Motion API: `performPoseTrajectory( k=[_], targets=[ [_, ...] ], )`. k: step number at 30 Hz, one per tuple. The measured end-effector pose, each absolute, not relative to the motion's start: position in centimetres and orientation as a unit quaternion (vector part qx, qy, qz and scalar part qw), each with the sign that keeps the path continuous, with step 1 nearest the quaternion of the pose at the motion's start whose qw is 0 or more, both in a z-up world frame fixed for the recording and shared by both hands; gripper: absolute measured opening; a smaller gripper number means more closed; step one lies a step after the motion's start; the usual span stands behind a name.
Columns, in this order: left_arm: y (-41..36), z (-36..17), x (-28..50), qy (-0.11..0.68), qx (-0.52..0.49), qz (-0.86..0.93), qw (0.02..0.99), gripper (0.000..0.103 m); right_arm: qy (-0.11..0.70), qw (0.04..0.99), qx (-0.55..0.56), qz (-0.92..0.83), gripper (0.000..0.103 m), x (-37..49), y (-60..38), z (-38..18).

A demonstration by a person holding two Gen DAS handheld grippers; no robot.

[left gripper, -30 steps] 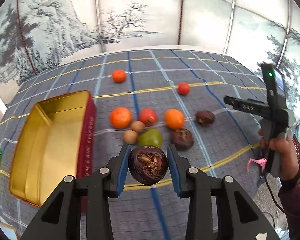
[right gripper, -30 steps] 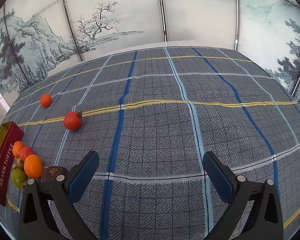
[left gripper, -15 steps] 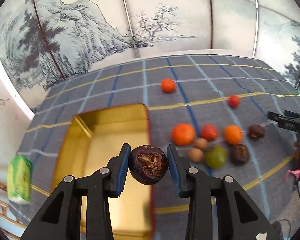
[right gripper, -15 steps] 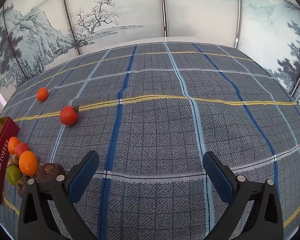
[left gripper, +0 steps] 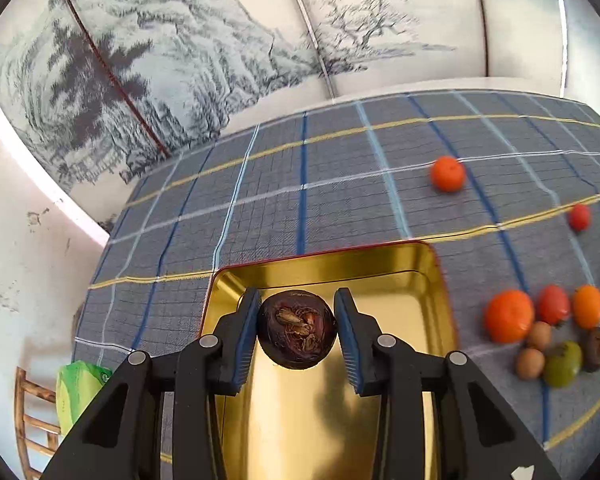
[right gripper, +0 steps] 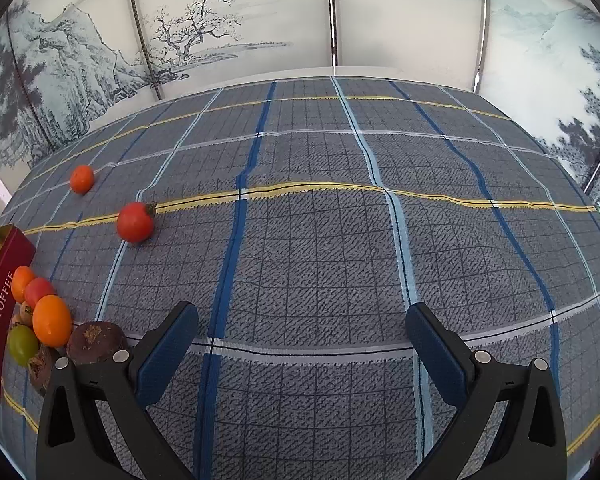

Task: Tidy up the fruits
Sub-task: 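Carry the held dark brown fruit with the left tool over the gold tin, then open the left tool to drop the dark fruit in the tin while the right tool grasps a red tomato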

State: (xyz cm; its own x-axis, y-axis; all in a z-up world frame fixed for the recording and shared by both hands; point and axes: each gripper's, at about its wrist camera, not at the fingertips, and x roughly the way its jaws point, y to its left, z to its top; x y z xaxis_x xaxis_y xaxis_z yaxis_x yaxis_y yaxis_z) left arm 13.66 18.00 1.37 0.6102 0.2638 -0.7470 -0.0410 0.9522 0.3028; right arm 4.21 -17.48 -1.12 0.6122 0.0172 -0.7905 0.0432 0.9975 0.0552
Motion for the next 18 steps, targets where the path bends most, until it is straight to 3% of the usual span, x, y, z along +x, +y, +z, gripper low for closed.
performPoseTrajectory(
  k=[18],
  targets=[
    [21.6, -1.6, 18.5, 0.472, 0.113, 0.122, 0.866, 0.035, 0.421, 0.907, 0.007, -0.01, 0.103, 4.8, -16.9, -1.5]
  ],
)
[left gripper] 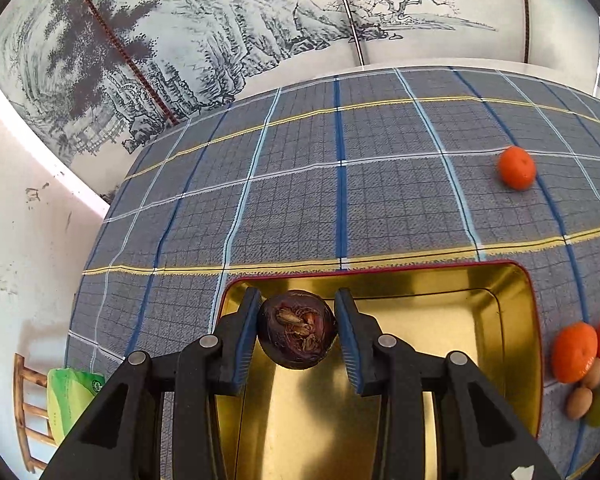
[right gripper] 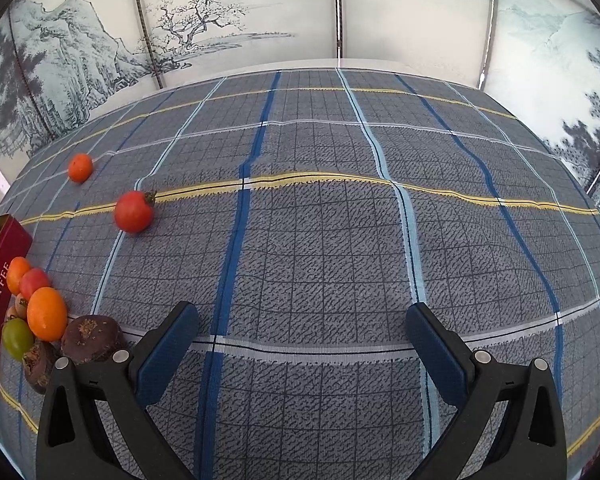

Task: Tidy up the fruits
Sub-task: 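Open the left tool to drop the dark fruit in the tin while the right tool grasps a red tomato, then carry the red tomato with the right tool into the tin and release it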

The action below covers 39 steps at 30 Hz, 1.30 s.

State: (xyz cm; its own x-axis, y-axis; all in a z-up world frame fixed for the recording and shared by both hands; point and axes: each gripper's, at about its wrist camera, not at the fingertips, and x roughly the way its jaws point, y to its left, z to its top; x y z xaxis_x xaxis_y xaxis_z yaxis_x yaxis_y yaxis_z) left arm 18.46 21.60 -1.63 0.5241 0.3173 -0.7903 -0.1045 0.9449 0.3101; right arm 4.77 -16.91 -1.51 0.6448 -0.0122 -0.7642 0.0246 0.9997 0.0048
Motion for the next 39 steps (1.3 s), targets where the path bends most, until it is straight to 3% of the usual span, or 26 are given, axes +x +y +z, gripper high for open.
performPoseTrajectory(
  k=[4, 7, 9, 11, 12, 14, 16, 26, 32, 35, 37, 39],
  targets=[
    [21.9, -1.3, 18.5, 0.46, 0.114, 0.127, 0.871, 0.041, 0.429, 0.903, 0.009, -0.01, 0.103, 4.9, -16.7, -1.7],
    [22.1, -0.4, 17.9, 0.446, 0.105, 0.132, 0.879, 0.053, 0.429, 0.903, 0.013, -0.012, 0.103, 4.9, -16.6, -1.6],
    [22.0, 0.9, 16.4, 0.428, 0.082, 0.122, 0.892, 0.053, 0.415, 0.909, 0.031, -0.004, 0.103, 4.6, -17.1, -1.2],
    [21.5, 2.4, 14.5, 0.403, 0.065, 0.112, 0.906, 0.055, 0.396, 0.917, 0.047, 0.021, 0.096, 4.3, -17.3, -0.8],
    [21.0, 3.3, 13.0, 0.387, 0.054, 0.103, 0.915, 0.058, 0.394, 0.918, 0.043, 0.031, 0.087, 4.3, -17.0, -0.6],
    [20.3, 4.8, 10.3, 0.359, 0.028, 0.084, 0.929, 0.075, 0.403, 0.913, 0.027, 0.063, 0.075, 4.8, -15.7, -0.3],
    [19.4, 5.9, 7.4, 0.334, 0.007, 0.064, 0.94, 0.08, 0.4, 0.911, 0.019, 0.099, 0.069, 5.5, -14.0, 0.5],
    [16.3, 6.1, -1.9, 0.32, -0.027, 0.017, 0.947, 0.091, 0.424, 0.886, -0.039, 0.186, 0.069, 10.2, -7.6, 0.4],
    [17.2, 4.9, -3.4, 0.34, -0.067, 0.005, 0.938, 0.091, 0.451, 0.869, -0.066, 0.193, 0.065, 11.8, -6.4, -1.3],
    [17.7, 4.5, -3.8, 0.34, -0.093, 0.006, 0.936, 0.091, 0.46, 0.863, -0.072, 0.196, 0.054, 12.4, -6.3, -2.1],
    [17.6, 4.5, -3.8, 0.34, -0.081, 0.016, 0.937, 0.091, 0.455, 0.864, -0.078, 0.202, 0.038, 12.4, -6.2, -2.0],
    [17.1, 4.6, -3.8, 0.34, -0.062, 0.016, 0.938, 0.089, 0.46, 0.861, -0.075, 0.205, 0.035, 12.4, -6.3, -1.9]
  ],
)
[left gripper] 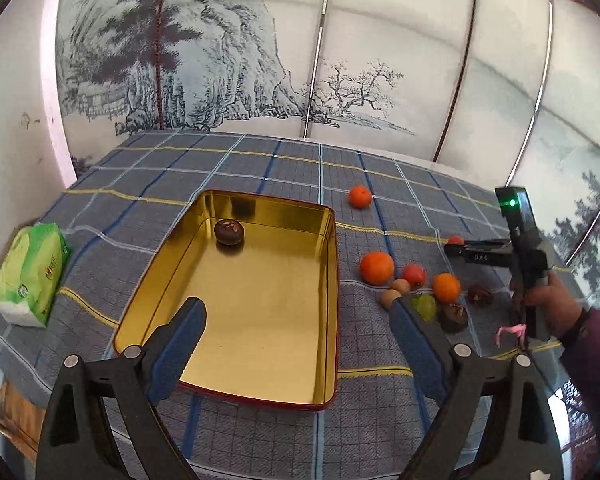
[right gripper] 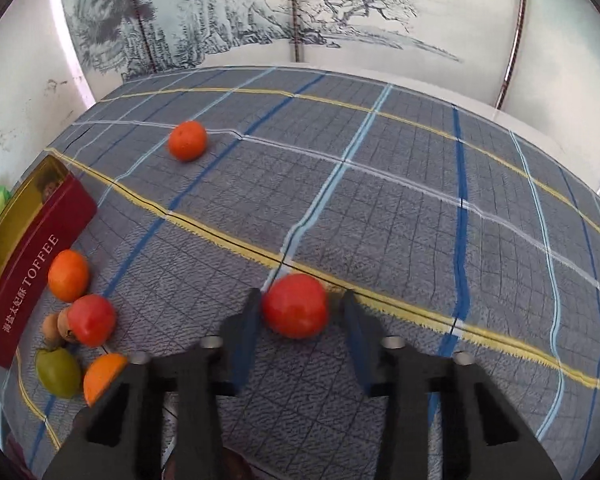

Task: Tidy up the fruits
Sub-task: 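Carry the red tomato with the right tool into the tin and release it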

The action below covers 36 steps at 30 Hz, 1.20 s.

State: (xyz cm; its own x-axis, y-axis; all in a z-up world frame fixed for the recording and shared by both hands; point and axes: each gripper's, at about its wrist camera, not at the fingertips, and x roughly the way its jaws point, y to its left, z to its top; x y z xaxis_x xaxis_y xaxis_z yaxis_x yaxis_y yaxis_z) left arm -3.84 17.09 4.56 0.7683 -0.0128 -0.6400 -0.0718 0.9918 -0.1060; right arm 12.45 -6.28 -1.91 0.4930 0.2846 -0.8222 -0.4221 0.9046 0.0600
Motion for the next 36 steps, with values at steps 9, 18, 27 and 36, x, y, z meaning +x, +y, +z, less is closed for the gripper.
performPoseTrajectory(
  k=[9, 18, 27, 36],
  targets=[
    [16.5, 5.1, -5.2, 0.325, -0.027, 0.018, 0.945, 0.087, 0.412, 0.869, -0.032, 0.271, 0.034, 8.0, -4.5, 3.4],
    [17.7, 5.1, -6.5, 0.336, -0.028, 0.031, 0.941, 0.088, 0.376, 0.845, -0.044, 0.377, 0.034, 4.7, 4.5, 7.5],
    [18.1, 4.5, -7.1, 0.348, -0.014, 0.058, 0.936, 0.093, 0.409, 0.808, -0.068, 0.419, 0.034, 4.9, 14.0, 5.0],
    [18.1, 4.2, -7.3, 0.344, 0.009, 0.062, 0.937, 0.099, 0.444, 0.794, -0.097, 0.403, 0.034, 7.0, 18.8, 2.6]
  ],
)
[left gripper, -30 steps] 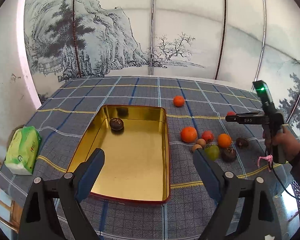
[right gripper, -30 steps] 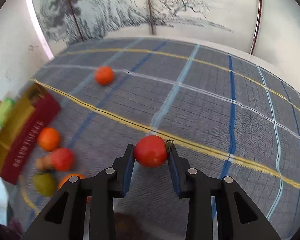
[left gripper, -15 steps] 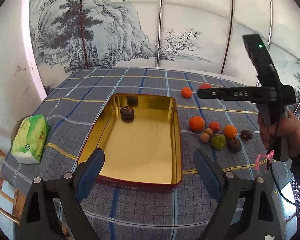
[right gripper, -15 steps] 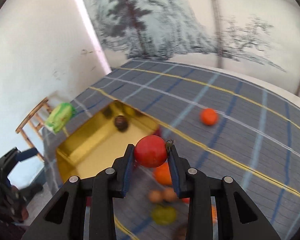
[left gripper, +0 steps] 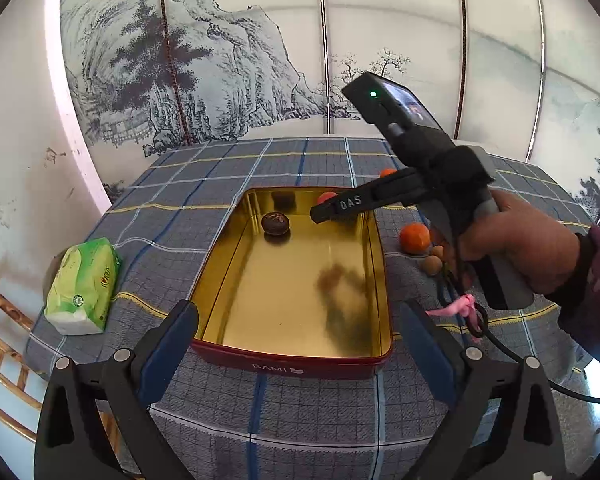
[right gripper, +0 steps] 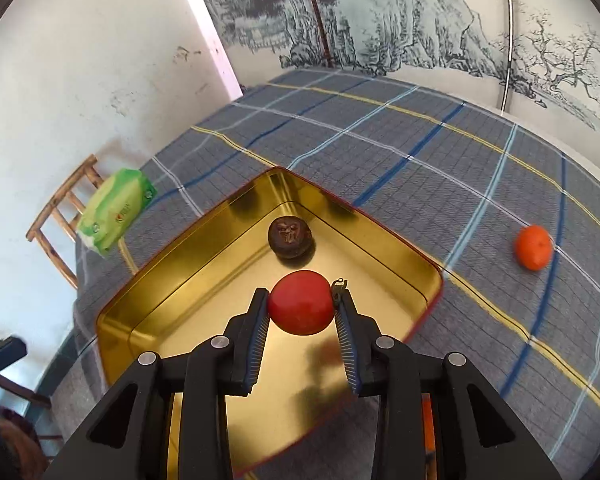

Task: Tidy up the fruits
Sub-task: 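Carry the red tomato with the right tool into the tin and release it, then move both tools back toward the fruit pile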

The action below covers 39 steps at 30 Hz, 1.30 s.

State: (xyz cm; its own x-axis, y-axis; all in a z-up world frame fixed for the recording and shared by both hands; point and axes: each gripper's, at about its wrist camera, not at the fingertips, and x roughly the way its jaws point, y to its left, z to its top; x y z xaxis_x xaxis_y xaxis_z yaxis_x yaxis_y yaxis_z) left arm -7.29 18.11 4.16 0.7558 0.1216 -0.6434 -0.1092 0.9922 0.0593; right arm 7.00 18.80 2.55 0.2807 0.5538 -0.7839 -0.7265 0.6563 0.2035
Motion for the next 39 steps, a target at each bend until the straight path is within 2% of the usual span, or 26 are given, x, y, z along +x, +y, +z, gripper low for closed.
performPoseTrajectory(
  k=[15, 39],
  targets=[
    [20.2, 2.8, -6.9, 0.37, -0.012, 0.058, 0.927, 0.099, 0.472, 0.794, -0.134, 0.36, 0.034, 9.1, 23.2, 0.0],
    [21.6, 2.3, -7.4, 0.382, -0.035, 0.064, 0.921, 0.099, 0.461, 0.81, -0.121, 0.34, 0.035, 9.5, 24.2, 0.7]
  ],
)
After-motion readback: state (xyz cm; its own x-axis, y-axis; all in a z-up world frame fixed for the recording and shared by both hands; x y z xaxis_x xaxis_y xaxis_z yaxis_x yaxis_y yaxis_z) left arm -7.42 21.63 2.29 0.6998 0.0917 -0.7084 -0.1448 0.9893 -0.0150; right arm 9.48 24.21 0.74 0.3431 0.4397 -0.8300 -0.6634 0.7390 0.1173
